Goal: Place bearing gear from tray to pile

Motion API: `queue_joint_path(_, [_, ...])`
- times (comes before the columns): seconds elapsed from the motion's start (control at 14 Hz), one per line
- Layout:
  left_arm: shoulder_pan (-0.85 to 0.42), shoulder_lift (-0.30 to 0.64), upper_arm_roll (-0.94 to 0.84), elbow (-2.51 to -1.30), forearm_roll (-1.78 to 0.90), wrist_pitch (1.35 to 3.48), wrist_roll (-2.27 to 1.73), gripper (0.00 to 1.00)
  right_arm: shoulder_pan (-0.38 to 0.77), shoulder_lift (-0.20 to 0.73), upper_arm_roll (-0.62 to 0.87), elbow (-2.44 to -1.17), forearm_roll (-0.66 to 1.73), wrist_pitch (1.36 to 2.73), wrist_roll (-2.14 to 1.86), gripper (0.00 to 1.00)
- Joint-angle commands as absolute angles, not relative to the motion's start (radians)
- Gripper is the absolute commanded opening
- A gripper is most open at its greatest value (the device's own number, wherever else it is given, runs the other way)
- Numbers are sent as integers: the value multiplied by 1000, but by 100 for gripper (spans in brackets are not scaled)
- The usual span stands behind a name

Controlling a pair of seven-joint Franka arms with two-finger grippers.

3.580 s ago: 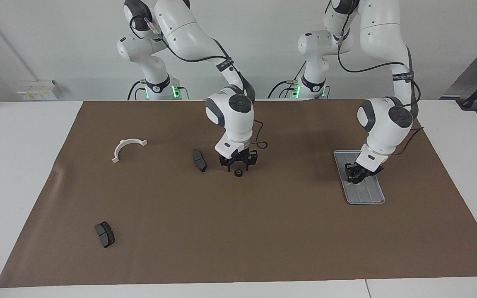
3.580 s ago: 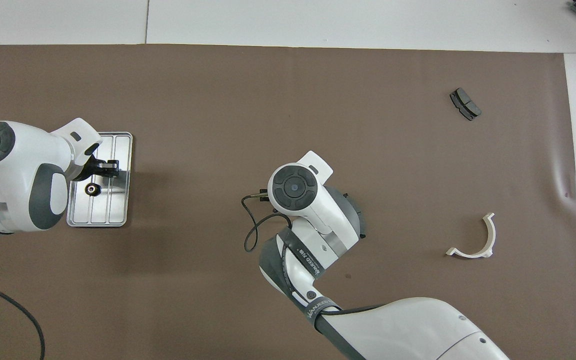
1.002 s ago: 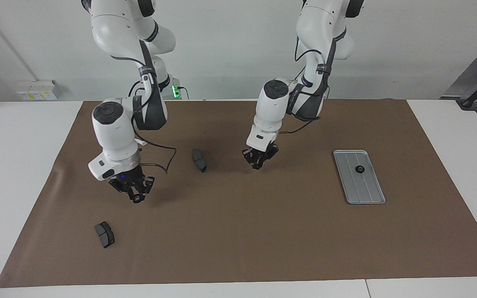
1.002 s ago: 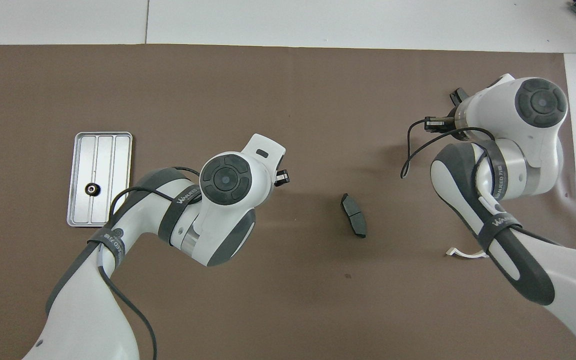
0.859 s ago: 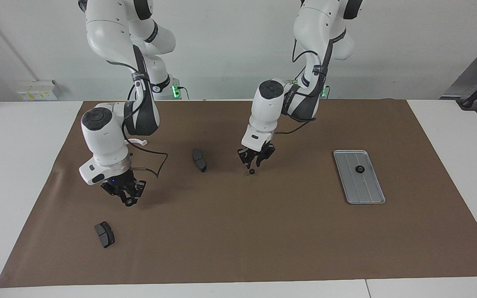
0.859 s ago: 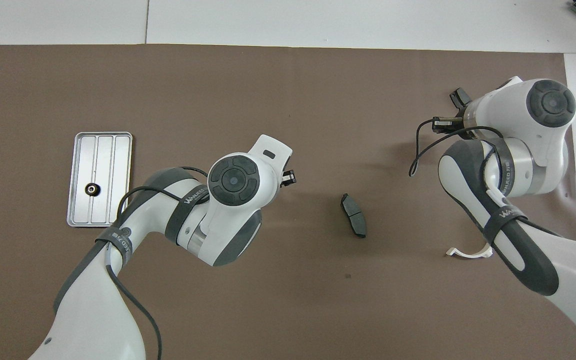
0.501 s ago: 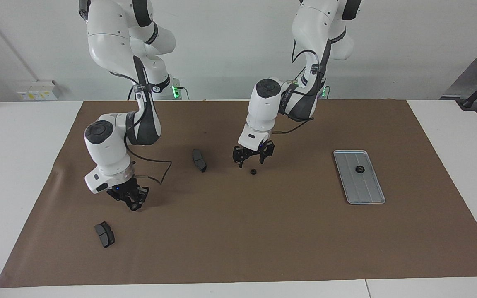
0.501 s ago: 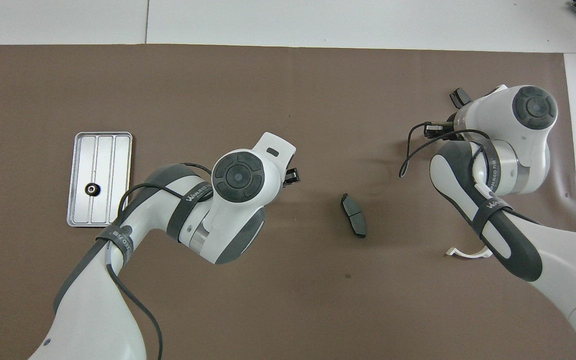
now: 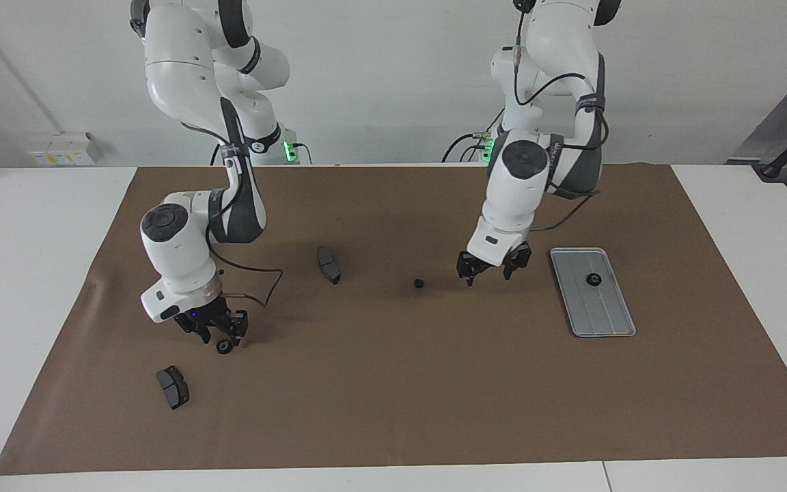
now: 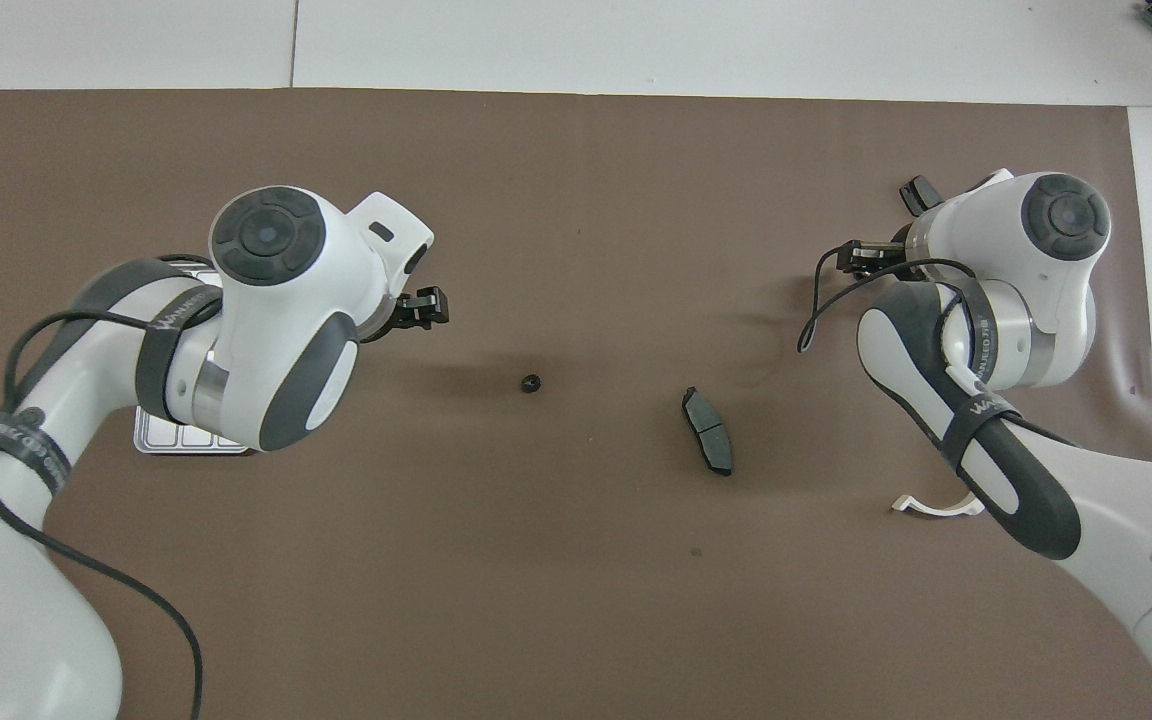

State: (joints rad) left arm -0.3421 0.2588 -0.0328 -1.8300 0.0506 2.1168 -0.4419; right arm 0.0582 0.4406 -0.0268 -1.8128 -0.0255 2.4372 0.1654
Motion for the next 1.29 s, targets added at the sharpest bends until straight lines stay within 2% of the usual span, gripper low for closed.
queue_joint_path(0.0, [-254, 236, -41, -1864, 64, 2097, -287, 88, 80, 352, -17, -1824, -14, 2366, 135, 100])
queue_joint_path(0.21, [-131, 222, -41, -1905, 63, 2118, -90, 87, 155, 278, -18, -1819, -20, 2255, 167, 100])
queue_joint_path(0.36, [-54, 206, -41, -1960, 63, 2169, -10, 87, 240, 265, -18, -1803, -26, 2205, 297, 100])
queue_joint_path(0.57, [32, 180, -41, -2057, 63, 2278, 63, 87, 362, 265, -9, -1804, -22, 2227, 443, 100])
queue_joint_path(1.07, [71, 146, -41, -2187, 61, 2410, 98, 80, 612, 345, -9, -1804, -28, 2336, 770, 100])
queue_joint_path(1.22, [86, 146, -41, -2206, 61, 2425, 95, 77, 670, 425, -11, -1789, -50, 2405, 842, 100])
